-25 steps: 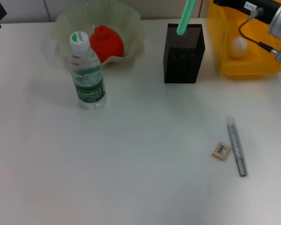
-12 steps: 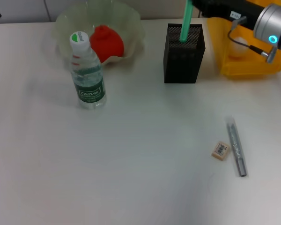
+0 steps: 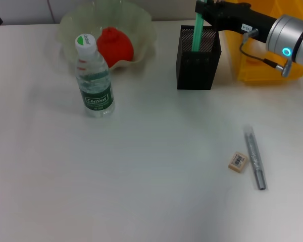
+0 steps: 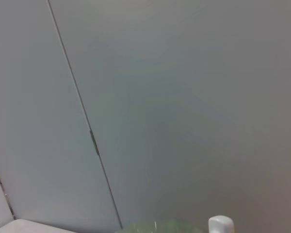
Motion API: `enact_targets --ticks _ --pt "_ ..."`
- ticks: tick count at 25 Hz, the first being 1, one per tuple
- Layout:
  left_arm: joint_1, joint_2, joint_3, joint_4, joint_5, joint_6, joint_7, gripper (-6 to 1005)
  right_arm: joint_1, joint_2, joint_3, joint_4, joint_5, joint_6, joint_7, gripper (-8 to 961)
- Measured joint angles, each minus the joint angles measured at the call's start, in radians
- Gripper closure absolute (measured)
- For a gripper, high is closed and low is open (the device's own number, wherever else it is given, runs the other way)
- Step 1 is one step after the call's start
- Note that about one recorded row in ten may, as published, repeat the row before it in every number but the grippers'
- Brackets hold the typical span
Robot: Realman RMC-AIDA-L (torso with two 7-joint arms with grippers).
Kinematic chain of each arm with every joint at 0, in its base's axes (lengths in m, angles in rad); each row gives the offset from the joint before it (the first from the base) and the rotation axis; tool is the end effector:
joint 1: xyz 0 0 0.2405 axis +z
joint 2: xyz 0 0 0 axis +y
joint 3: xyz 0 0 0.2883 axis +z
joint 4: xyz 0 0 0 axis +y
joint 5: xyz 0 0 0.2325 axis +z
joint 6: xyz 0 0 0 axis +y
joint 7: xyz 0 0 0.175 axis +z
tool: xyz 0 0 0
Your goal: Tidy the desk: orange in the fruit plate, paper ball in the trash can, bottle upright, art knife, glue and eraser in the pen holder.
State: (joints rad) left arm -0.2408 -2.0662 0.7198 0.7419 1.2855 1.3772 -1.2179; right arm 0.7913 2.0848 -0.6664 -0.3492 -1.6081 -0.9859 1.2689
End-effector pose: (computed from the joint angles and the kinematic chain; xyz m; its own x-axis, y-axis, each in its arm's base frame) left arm -0.3473 0.3591 0.0727 0.5622 0.0113 0.8269 0.7062 -0.5269 -0.4730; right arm 0.2362 0.4966 -0.0591 0.6308 -0.2937 -0.7182 -0.6942 -0.6271 -0.3533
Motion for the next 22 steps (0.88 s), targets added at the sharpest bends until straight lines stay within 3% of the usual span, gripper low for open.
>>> enact_targets --ticks 6,14,19,22 --pt "0.0 0.0 -0.001 -0.001 0.0 0.021 0.0 290 -0.017 -0.001 0.001 -0.004 0.0 -0.039 0.034 749" --pt "0.005 0.0 -0.005 -0.001 0.0 0.039 0.0 290 -0.07 -0.005 -0.043 -0.114 -0.01 -0.154 0.205 490" --pt "0.008 0.0 -0.012 -0.001 0.0 0.059 0.0 290 -0.17 -0.013 -0.268 -0.451 -0.04 -0.261 0.577 373" --pt "0.009 0.0 -0.013 -0.001 0.0 0.063 0.0 290 -0.2 -0.013 -0.317 -0.668 -0.157 -0.345 0.802 357"
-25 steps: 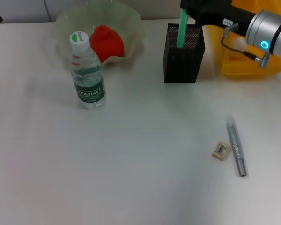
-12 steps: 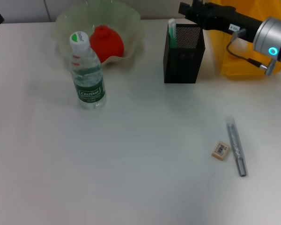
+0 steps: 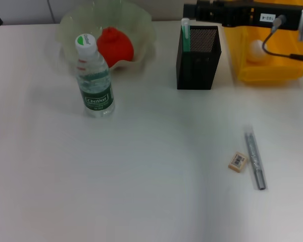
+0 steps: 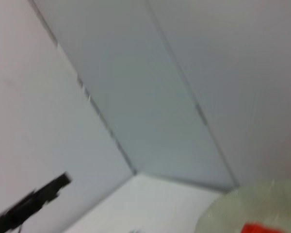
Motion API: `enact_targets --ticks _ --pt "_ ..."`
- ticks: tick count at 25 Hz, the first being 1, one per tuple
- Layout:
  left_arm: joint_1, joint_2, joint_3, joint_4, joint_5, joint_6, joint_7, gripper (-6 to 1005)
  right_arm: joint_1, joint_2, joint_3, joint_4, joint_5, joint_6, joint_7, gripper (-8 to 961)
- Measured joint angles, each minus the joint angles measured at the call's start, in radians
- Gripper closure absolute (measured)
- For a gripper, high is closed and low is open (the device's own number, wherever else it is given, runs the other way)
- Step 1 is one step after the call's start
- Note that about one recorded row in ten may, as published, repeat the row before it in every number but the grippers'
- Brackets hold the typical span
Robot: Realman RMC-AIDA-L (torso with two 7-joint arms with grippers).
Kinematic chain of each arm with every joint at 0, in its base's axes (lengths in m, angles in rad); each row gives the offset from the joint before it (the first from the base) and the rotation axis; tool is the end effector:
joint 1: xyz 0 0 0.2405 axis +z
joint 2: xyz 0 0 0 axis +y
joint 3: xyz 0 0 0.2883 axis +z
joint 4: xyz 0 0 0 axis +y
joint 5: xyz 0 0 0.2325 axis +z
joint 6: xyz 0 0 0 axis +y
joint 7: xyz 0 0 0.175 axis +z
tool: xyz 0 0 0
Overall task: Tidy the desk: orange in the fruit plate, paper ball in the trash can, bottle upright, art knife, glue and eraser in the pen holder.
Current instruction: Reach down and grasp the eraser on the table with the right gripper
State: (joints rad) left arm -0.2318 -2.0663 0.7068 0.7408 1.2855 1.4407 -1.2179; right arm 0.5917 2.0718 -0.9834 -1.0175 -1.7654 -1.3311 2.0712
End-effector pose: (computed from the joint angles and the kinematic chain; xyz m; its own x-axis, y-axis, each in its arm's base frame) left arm -0.3430 0.3500 0.0738 0.5494 -0.0072 0.8356 0.6895 -0.5609 -0.4582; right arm 0.1756 0.4459 0.0026 0.6150 -0.4883 -0.6191 -0.6617 -0.7466 -0.0685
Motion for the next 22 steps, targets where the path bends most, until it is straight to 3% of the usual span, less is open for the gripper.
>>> enact_targets --ticks 2,4,7,10,16,22 --pt "0.0 0.0 0.0 0.0 0.0 0.0 0.0 290 0.012 0.003 -0.006 -0.16 -0.146 -0.112 0.22 364" --pt "0.0 0.0 0.0 0.0 0.0 0.0 0.0 290 0.023 0.003 -0.012 -0.199 -0.188 -0.147 0.278 363" --pt "-0.002 0.0 0.0 0.0 0.0 0.0 0.0 290 0.099 0.001 -0.051 -0.28 -0.38 -0.276 0.47 362" --pt "-0.009 0.0 0.002 0.001 0.0 0.0 0.0 290 0.138 0.003 -0.08 -0.282 -0.458 -0.306 0.53 361" --pt "-0.02 0.0 0.003 0.002 0.0 0.0 0.0 290 0.205 0.008 -0.24 -0.259 -0.671 -0.282 0.644 360" --pt "-0.032 -0.001 0.002 0.002 -0.003 0.0 0.009 290 0.276 0.011 -0.343 -0.096 -0.72 -0.206 0.667 358"
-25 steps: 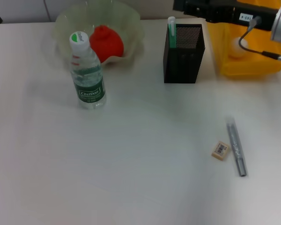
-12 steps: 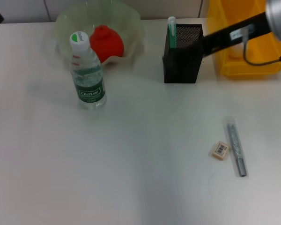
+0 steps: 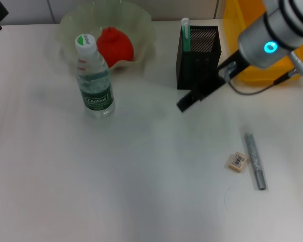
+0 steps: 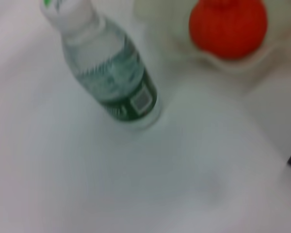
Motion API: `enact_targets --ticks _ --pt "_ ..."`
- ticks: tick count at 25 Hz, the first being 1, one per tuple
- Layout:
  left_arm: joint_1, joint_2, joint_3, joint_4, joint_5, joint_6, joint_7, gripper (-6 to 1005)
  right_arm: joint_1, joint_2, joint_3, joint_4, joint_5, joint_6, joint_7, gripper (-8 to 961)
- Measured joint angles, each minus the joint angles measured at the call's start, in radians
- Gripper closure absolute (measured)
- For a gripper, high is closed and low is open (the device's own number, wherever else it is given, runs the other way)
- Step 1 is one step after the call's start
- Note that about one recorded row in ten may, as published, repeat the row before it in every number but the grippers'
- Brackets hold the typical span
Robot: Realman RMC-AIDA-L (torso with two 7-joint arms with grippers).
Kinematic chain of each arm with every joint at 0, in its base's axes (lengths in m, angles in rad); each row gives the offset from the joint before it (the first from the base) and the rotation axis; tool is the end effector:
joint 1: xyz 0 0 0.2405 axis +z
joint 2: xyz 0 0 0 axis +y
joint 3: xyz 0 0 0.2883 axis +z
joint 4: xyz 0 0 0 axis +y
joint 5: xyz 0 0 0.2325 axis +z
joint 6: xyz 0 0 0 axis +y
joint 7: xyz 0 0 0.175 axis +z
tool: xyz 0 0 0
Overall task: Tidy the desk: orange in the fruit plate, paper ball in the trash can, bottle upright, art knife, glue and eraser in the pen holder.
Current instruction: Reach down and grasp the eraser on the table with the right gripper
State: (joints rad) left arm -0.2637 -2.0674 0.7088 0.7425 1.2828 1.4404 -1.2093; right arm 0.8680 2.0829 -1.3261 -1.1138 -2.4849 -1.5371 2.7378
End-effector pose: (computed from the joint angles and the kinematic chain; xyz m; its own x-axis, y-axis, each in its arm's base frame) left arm -0.3308 0.3610 0.0736 0.5535 -0.0315 0.8322 0.6660 -0.5832 -0.4651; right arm 0.1378 0.4321 -0.0713 0.6737 -0.7273 0.1308 -0.6661 -0.6744 -0.3187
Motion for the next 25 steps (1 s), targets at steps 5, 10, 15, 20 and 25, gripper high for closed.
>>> enact_targets --ticks 5,10,15,20,25 --pt "-0.017 -0.003 0.004 -0.001 -0.002 0.001 0.0 290 0.061 -0.001 -0.009 0.172 -0.033 0.015 -0.019 356" --pt "-0.037 -0.003 0.008 -0.012 -0.003 0.002 0.001 290 0.077 0.0 -0.023 0.202 -0.07 0.004 -0.022 353" --pt "-0.043 -0.003 0.008 -0.014 -0.007 0.003 0.001 290 0.088 0.001 -0.091 0.182 -0.138 -0.036 0.012 333" --pt "-0.046 -0.003 0.006 -0.028 -0.008 0.003 0.009 290 0.099 0.002 -0.141 0.185 -0.139 -0.044 0.021 307" --pt "-0.052 -0.003 0.0 -0.042 -0.01 0.003 0.017 290 0.104 0.004 -0.23 0.191 -0.14 -0.049 0.021 245"
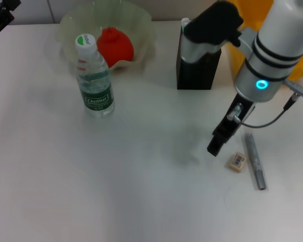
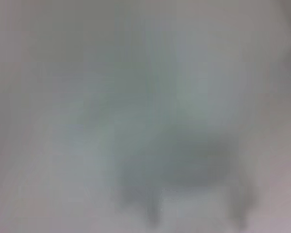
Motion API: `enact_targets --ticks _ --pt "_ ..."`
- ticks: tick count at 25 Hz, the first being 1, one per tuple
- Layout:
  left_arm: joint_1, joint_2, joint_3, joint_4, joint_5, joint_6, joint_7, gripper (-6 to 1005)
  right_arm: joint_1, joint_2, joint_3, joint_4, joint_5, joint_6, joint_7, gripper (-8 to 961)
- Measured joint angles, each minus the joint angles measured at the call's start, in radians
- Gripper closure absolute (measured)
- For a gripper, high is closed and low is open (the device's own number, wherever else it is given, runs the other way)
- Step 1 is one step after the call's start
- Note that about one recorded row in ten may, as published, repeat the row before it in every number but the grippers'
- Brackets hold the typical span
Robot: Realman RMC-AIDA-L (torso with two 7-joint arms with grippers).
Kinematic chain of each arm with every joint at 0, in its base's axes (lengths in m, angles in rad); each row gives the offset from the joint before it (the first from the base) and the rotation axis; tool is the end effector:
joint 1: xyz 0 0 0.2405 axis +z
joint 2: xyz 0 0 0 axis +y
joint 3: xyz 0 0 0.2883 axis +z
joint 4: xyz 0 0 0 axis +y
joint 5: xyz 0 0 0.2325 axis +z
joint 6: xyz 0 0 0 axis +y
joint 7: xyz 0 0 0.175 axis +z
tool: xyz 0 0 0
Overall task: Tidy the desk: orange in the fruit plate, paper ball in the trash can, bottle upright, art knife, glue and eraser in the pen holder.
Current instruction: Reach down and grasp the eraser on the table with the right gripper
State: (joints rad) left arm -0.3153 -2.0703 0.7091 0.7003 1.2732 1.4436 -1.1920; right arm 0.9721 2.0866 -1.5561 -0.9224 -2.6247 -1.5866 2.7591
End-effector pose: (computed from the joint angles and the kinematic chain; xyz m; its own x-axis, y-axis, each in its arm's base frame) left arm -0.3167 0.3749 0.0653 0.5330 -0.0450 0.8449 0.6545 -0.6108 -0.4455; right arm 0.1687 0.4114 -0.1040 0.5816 -0.6519 0.4866 -0.5104 -0.7582 -0.4058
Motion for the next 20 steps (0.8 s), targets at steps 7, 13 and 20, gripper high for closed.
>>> enact_targets --ticks 7,13,20 --pt "0.0 0.001 -0.002 -0.001 -0.004 -0.008 0.009 290 -0.015 -0.001 -0.035 -0.007 -0.001 -0.002 -0.001 215" --pt "-0.001 0.001 -0.002 -0.004 -0.015 -0.008 0.012 290 -0.033 -0.001 -0.039 -0.008 -0.024 -0.003 -0.012 219" --pt "-0.002 0.002 -0.002 -0.009 -0.025 -0.01 0.022 289 -0.065 0.001 -0.038 -0.033 -0.018 -0.012 -0.049 223"
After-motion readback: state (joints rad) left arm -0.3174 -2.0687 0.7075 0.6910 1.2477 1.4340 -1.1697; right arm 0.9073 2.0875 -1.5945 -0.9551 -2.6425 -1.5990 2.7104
